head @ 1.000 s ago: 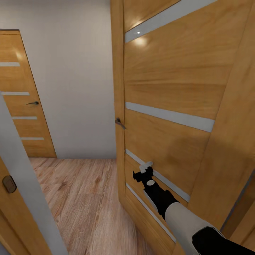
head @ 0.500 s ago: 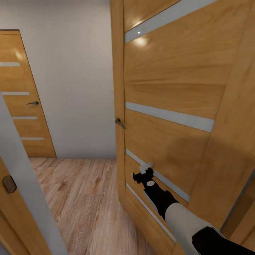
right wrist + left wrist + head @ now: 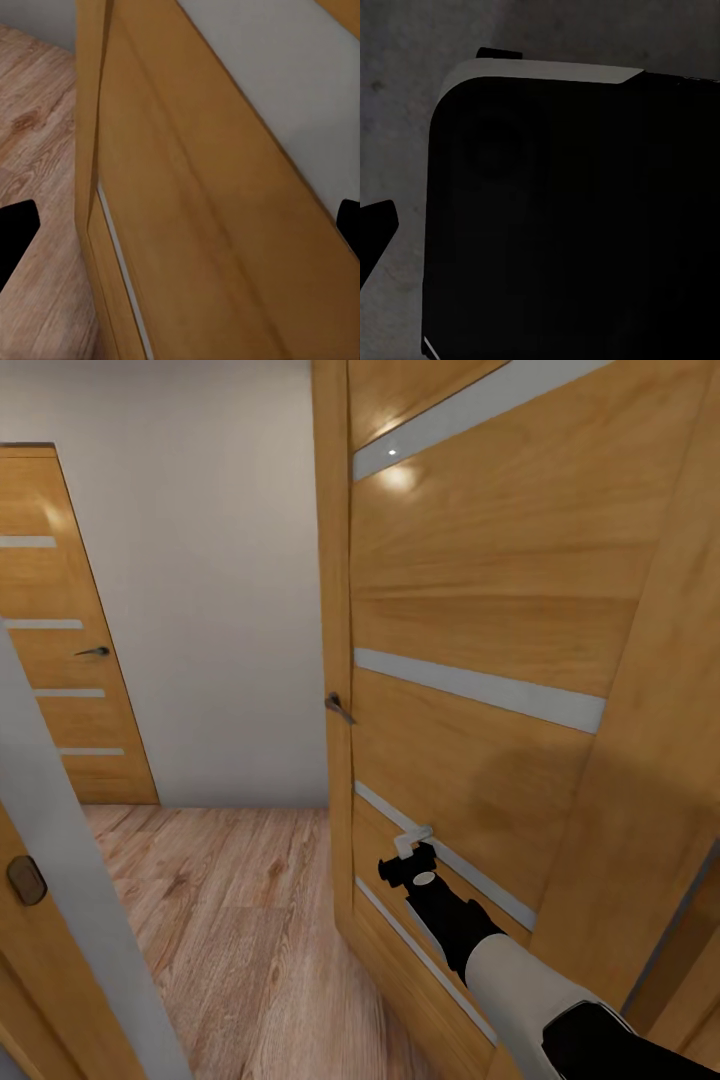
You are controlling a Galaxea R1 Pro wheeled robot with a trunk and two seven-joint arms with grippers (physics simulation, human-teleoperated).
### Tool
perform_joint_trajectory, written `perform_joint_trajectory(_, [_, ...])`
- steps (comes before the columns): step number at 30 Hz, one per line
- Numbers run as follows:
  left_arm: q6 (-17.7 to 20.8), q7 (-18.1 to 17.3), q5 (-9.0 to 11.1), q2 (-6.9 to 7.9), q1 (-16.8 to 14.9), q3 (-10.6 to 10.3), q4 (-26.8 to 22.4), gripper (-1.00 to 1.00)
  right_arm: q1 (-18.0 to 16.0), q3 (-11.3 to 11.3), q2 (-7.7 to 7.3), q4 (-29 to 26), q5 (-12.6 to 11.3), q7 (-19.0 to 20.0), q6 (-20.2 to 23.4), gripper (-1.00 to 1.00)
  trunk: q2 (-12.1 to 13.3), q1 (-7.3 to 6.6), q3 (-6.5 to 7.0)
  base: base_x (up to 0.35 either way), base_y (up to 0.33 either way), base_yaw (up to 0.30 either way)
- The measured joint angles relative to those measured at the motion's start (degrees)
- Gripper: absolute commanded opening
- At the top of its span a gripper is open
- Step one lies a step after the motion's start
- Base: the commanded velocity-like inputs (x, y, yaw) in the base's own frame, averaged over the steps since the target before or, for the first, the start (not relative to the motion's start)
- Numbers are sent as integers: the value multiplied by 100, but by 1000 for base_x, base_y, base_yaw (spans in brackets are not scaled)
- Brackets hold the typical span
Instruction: Move the two storage containers from the living room to the garage. In the garage, place one container on the floor and stack the other container on top of it (either order is fine).
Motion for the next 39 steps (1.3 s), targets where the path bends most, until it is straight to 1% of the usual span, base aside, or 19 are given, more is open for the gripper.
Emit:
perform_joint_trajectory(13, [0,0,0,0,0,0,-5,100,1,-9,0,10,-21,-2,8,100,0,0,0,2,0,0])
perform_joint_trajectory(15, [0,0,0,0,-1,0,-3,100,4,-10,0,13,-52,15,-3,100,-1,-1,-1,141,0,0])
perform_joint_trajectory(16, [0,0,0,0,-1,0,-1,100,6,-12,0,17,-79,25,-9,100,-1,-2,-2,239,0,0])
perform_joint_trajectory(19, [0,0,0,0,0,0,-1,100,4,-19,0,16,-44,2,-11,100,0,-3,-1,287,0,0])
perform_joint_trajectory(39, [0,0,0,0,0,0,0,100,3,-26,0,19,-46,-12,-67,100,0,-3,-1,316,0,0])
